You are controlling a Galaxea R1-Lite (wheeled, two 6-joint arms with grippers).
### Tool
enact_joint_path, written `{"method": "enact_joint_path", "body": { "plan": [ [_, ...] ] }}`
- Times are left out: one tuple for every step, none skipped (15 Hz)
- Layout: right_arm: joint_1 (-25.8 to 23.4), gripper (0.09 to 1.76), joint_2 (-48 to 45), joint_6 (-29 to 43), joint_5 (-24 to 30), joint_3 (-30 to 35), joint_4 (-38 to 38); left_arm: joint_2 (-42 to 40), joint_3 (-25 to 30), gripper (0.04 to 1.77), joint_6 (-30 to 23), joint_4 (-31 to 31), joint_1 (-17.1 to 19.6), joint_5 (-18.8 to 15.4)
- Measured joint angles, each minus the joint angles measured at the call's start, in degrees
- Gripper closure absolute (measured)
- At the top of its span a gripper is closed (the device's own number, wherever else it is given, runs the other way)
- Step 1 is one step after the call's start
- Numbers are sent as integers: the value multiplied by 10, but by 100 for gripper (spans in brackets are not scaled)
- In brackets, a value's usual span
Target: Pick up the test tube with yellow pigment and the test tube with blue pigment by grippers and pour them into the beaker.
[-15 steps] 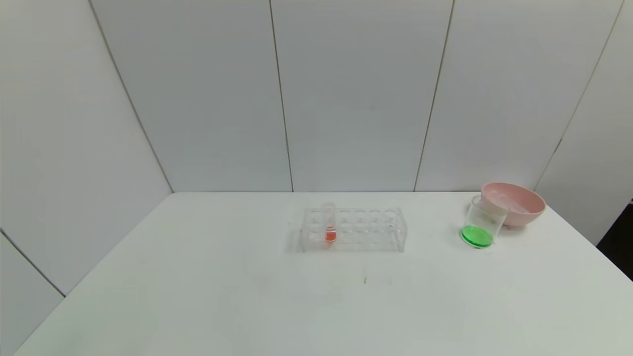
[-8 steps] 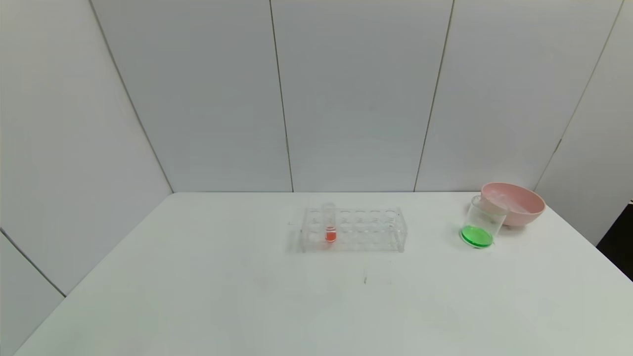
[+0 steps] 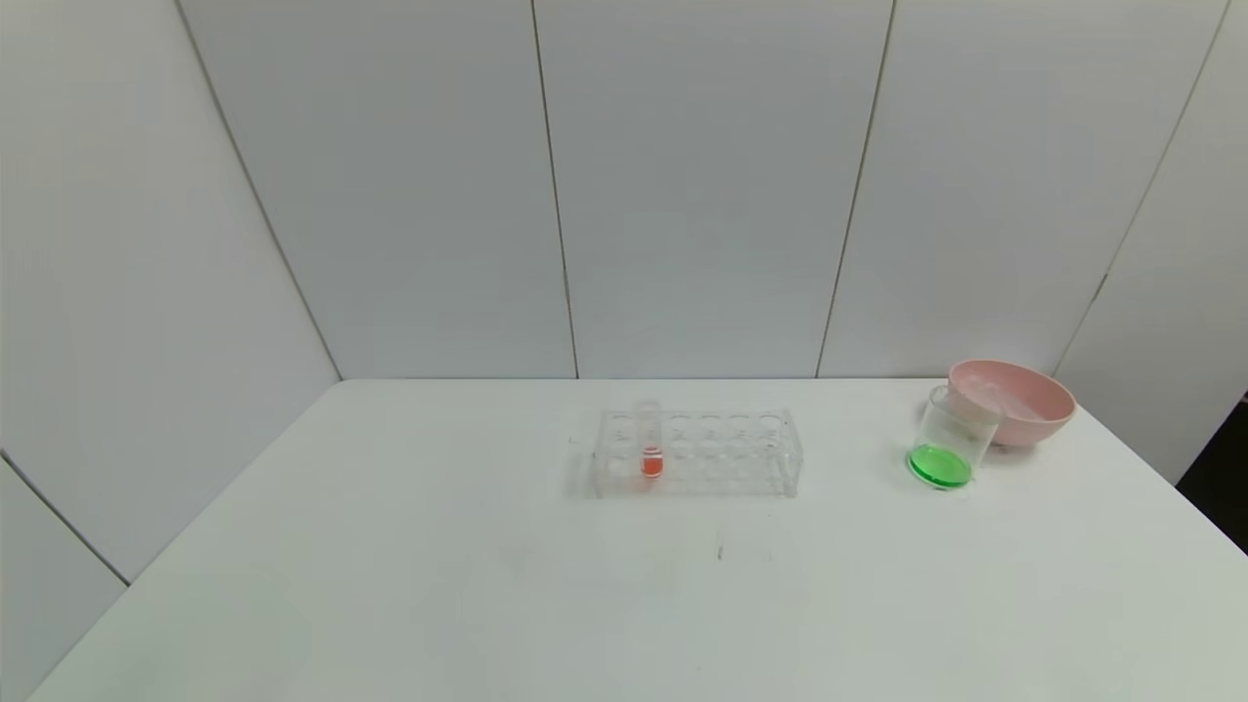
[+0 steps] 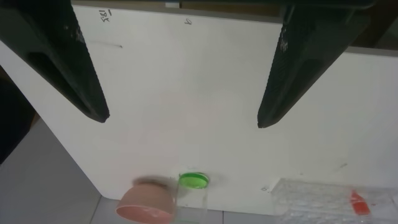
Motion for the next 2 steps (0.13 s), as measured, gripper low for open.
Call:
{"method": "enact_joint_path", "body": {
  "plan": [
    [0,14,0,1,0,0,0,0,0,5,0,0,0,0],
    [0,14,0,1,0,0,0,0,0,5,0,0,0,0]
  ]
}}
